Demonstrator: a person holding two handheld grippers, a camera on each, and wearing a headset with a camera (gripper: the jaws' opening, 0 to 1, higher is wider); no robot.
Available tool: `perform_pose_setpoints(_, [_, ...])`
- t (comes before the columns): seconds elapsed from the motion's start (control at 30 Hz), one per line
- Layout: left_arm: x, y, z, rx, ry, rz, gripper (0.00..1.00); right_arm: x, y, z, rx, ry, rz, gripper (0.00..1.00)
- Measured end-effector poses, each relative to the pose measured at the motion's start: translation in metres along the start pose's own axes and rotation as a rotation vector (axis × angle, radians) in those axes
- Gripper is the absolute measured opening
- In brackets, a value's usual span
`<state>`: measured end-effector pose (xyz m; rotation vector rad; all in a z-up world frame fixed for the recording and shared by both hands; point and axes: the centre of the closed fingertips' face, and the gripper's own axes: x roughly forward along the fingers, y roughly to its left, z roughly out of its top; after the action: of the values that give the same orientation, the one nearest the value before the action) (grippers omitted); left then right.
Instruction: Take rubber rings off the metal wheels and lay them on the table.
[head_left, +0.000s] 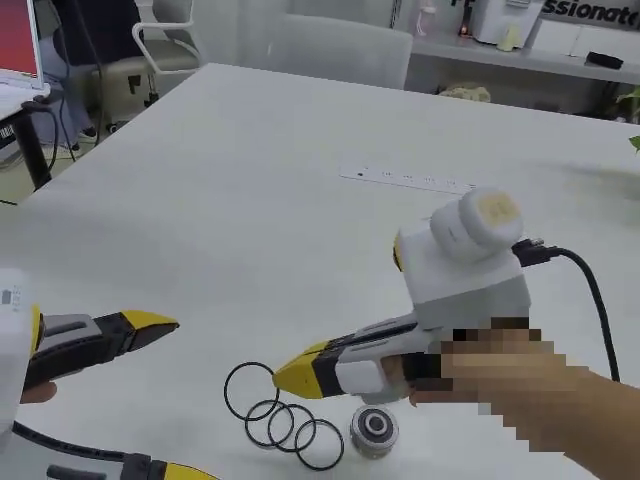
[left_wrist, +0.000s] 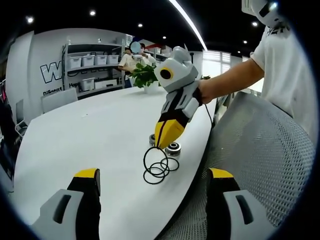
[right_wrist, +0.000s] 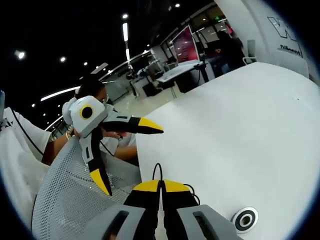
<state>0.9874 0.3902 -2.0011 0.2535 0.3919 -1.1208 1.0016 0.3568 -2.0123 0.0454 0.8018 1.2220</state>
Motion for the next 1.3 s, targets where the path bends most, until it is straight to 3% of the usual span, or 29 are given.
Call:
perform_pose_setpoints(0.33, [0.002, -0.003, -0.003, -0.016, 0.012, -0.023, 0.84, 0.01, -0.015, -0.004, -0.001, 0.016, -0.02, 0.0])
perform_pose_setpoints(0.6, [0.002, -0.003, -0.004, -0.029, 0.015, -0.021, 0.86, 0.023, -0.018, -0.016, -0.011, 0.06, -0.023, 0.0])
perform_pose_setpoints(0.97, [0.003, -0.003, -0.005, -0.044, 0.017, -0.015, 0.84, 0.034, -0.024, -0.02, -0.001, 0.079, -0.027, 0.0])
perform_pose_setpoints(1.3, [0.002, -0.002, -0.003, -0.055, -0.001, -0.011, 0.83, 0.043, -0.036, -0.026, 0.012, 0.108, -0.074, 0.0])
